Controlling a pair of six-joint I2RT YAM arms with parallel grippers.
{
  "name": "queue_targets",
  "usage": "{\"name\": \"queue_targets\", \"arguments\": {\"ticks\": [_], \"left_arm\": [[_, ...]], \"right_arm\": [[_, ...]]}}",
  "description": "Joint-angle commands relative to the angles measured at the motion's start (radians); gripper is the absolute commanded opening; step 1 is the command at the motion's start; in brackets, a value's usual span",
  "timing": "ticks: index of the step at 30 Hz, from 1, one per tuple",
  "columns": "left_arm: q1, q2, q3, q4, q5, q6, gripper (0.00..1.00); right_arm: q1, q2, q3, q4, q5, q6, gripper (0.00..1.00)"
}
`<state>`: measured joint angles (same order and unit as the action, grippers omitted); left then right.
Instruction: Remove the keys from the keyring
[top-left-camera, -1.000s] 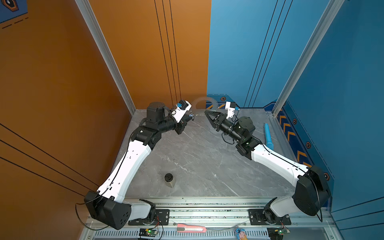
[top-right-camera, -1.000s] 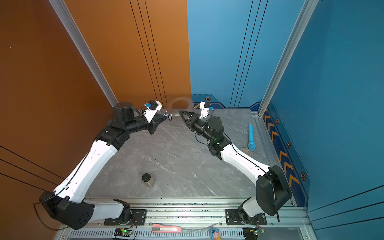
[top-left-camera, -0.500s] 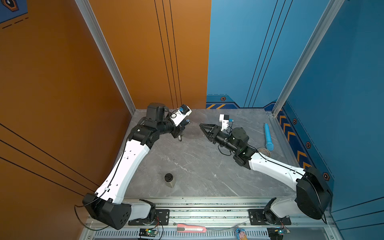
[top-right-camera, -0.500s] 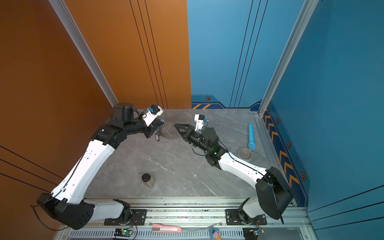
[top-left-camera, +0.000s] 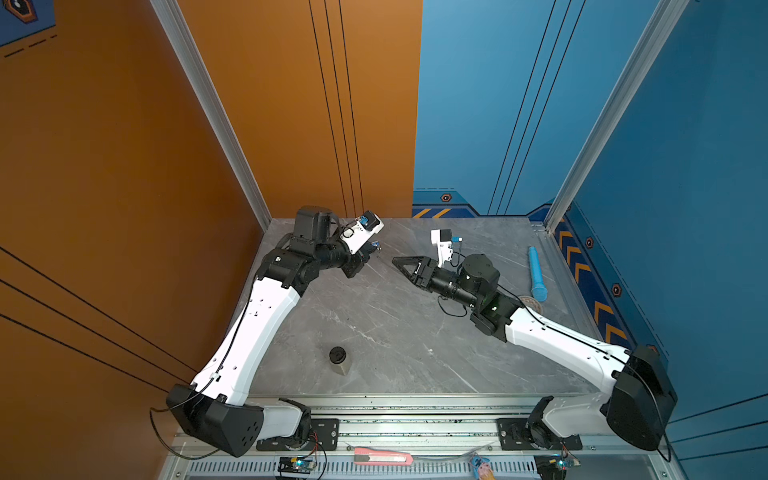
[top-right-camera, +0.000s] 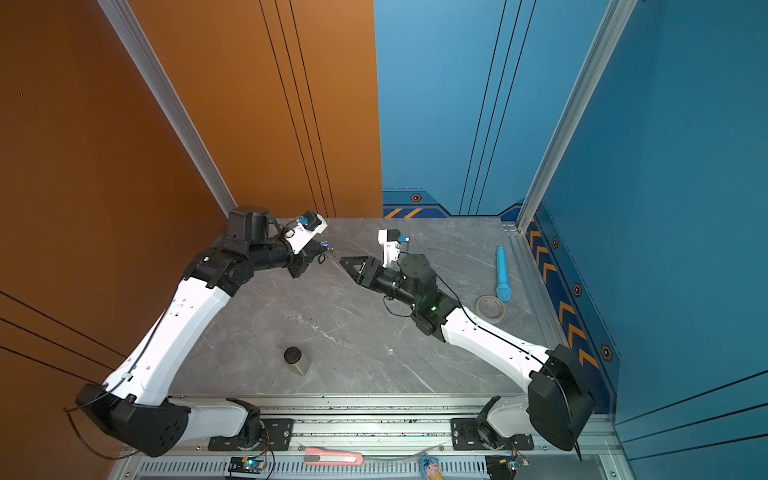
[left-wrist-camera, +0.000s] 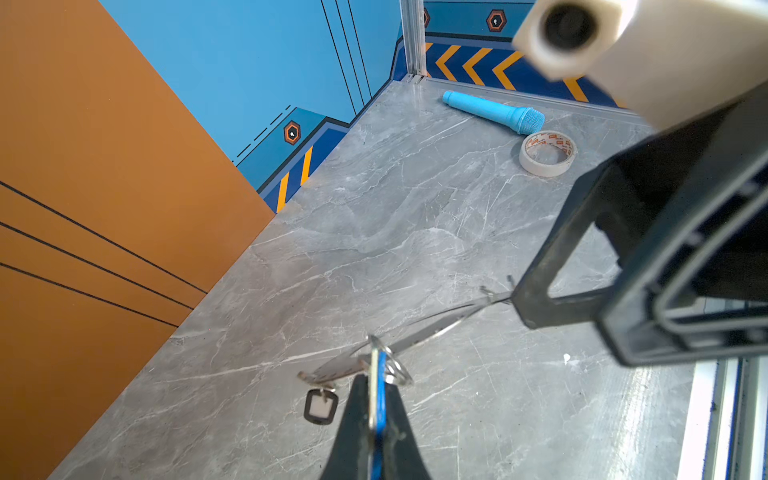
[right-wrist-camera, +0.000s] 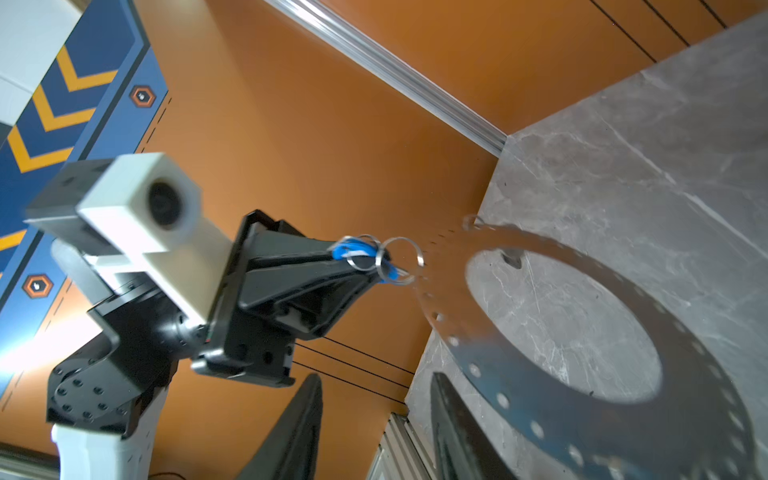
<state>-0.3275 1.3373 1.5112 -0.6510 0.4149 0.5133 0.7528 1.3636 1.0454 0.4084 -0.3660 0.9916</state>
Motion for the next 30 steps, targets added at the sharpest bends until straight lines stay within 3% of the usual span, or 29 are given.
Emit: {"name": "queue_targets", "arguments": {"ticks": [1, 4, 12, 17, 24, 30], "left_arm": [[0.011, 0.006, 0.041, -0.005, 0.004, 0.028, 0.0], [0.014, 0.009, 0.04, -0.005, 0.022, 0.038, 0.0], [0.025, -0.002, 0.032, -0.005, 0.102, 0.075, 0.0], [0.03, -0.029, 0.018, -0.006, 0.144, 0.109, 0.0], [0.042, -0.053, 0.012, -0.011, 0.221, 0.158, 0.0], [0.044, -0.047, 0.026, -0.011, 0.246, 0.154, 0.0]], "right_arm": [[-0.006, -0.055, 0.105, -0.244, -0.071, -0.28, 0.45], [-0.014, -0.067, 0.172, -0.394, -0.093, -0.455, 0.46], [-0.045, -0.043, 0.253, -0.576, -0.118, -0.835, 0.42], [-0.092, -0.002, 0.26, -0.555, -0.172, -0.958, 0.36], [-0.115, 0.072, 0.3, -0.539, -0.231, -1.069, 0.36], [-0.115, 0.134, 0.319, -0.437, -0.311, -1.051, 0.36]]}}
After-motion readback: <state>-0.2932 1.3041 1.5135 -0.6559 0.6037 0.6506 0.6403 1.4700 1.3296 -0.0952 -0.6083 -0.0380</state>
